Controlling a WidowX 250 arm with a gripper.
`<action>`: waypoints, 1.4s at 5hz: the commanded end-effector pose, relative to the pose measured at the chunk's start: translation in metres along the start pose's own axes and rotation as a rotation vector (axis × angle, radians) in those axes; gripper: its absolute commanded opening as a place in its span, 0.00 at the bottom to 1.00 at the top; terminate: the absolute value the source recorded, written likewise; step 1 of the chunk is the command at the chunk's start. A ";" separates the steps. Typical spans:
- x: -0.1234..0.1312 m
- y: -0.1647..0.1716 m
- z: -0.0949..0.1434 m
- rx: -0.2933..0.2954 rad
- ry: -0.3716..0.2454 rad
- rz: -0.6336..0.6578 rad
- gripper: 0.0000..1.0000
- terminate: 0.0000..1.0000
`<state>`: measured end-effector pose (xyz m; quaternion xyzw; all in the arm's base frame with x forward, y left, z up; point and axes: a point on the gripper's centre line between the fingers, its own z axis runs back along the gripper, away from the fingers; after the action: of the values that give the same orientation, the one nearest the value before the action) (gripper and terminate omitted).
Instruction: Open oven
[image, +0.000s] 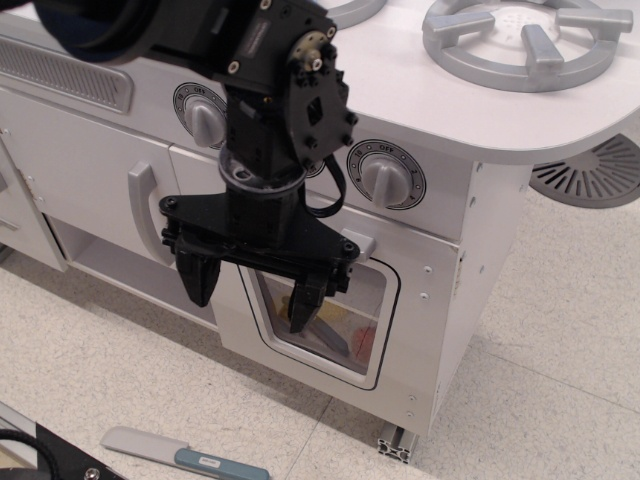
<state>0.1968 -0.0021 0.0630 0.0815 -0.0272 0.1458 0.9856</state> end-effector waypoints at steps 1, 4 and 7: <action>0.000 0.000 0.000 0.000 0.000 0.000 1.00 0.00; 0.050 0.052 -0.037 -0.170 -0.067 0.702 1.00 0.00; 0.090 0.065 -0.068 -0.399 -0.146 0.998 1.00 0.00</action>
<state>0.2637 0.0886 0.0053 -0.1204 -0.1401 0.5825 0.7915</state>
